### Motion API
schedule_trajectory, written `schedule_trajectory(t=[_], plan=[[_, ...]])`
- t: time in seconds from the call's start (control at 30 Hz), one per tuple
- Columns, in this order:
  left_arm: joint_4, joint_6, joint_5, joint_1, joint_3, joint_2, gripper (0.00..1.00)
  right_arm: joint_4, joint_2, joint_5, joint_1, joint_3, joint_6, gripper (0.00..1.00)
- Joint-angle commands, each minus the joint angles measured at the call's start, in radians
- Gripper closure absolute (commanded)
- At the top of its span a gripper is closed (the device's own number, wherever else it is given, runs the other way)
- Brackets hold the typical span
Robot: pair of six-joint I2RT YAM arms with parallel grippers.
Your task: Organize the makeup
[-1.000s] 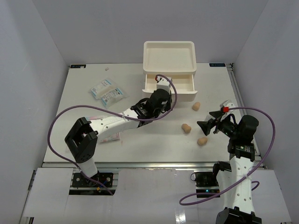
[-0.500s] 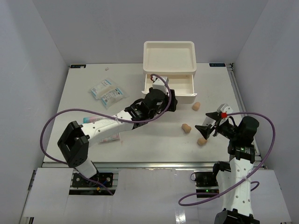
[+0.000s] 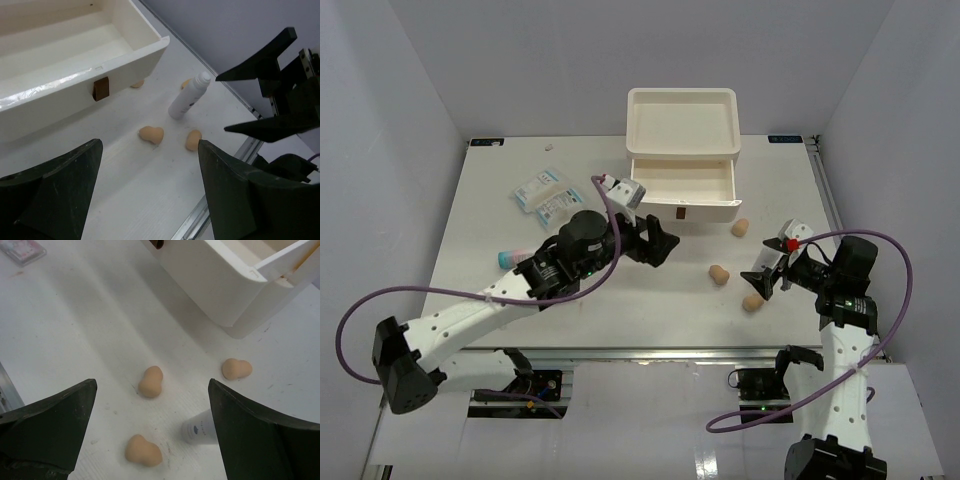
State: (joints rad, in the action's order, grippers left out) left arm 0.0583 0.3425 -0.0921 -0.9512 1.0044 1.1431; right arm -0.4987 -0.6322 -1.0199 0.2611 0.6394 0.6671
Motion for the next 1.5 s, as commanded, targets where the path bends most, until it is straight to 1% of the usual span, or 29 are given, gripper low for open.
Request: schedule_trajectory(t=[0.0,0.1,0.17,0.33,0.4,0.47,0.53,0.6,0.67,0.77,0.87,0.97,1.07,1.2,1.33,1.47], plan=[[-0.001,-0.136,0.004,0.009,-0.129,-0.172,0.10,-0.230,-0.033,0.168,0.003,0.123,0.205,0.01],[0.000,-0.181,-0.022,0.016,-0.204,-0.234,0.10,-0.262,-0.076,0.254,0.003,0.165,0.186,0.00],[0.001,-0.219,-0.032,0.018,-0.238,-0.274,0.09,-0.264,-0.084,0.279,0.003,0.183,0.133,0.00],[0.047,-0.265,-0.070,0.019,-0.258,-0.327,0.09,-0.210,-0.049,0.193,0.003,0.194,-0.014,0.00],[0.053,-0.273,-0.076,0.017,-0.274,-0.358,0.09,-0.202,-0.032,0.119,0.003,0.190,-0.003,0.00],[0.067,-0.276,-0.073,0.019,-0.288,-0.389,0.09,-0.234,-0.006,0.036,0.003,0.183,0.079,0.00],[0.077,-0.275,-0.072,0.019,-0.302,-0.404,0.09,-0.291,0.012,-0.065,0.003,0.184,0.254,0.00],[0.085,-0.273,-0.070,0.018,-0.307,-0.422,0.09,-0.366,0.000,-0.095,0.003,0.202,0.360,0.00],[0.086,-0.272,-0.073,0.018,-0.307,-0.432,0.09,-0.464,-0.030,-0.094,0.001,0.227,0.483,0.00],[0.086,-0.275,-0.082,0.019,-0.306,-0.435,0.09,-0.640,-0.107,-0.061,-0.001,0.277,0.729,0.01],[0.087,-0.278,-0.085,0.022,-0.308,-0.427,0.09,-0.803,-0.133,-0.008,-0.005,0.297,0.999,0.05],[0.089,-0.279,-0.084,0.024,-0.305,-0.414,0.09,-0.813,-0.126,0.101,-0.035,0.259,1.124,0.06],[0.092,-0.281,-0.086,0.028,-0.305,-0.402,0.09,-0.800,-0.134,0.213,-0.062,0.209,1.211,0.07],[0.092,-0.283,-0.086,0.038,-0.306,-0.394,0.09,-0.731,-0.147,0.345,-0.107,0.116,1.208,0.07],[0.094,-0.281,-0.074,0.048,-0.305,-0.380,0.09,-0.574,-0.164,0.478,-0.186,0.008,1.115,0.08],[0.094,-0.283,-0.069,0.051,-0.305,-0.368,0.09,-0.438,-0.230,0.529,-0.242,-0.046,1.010,0.11]])
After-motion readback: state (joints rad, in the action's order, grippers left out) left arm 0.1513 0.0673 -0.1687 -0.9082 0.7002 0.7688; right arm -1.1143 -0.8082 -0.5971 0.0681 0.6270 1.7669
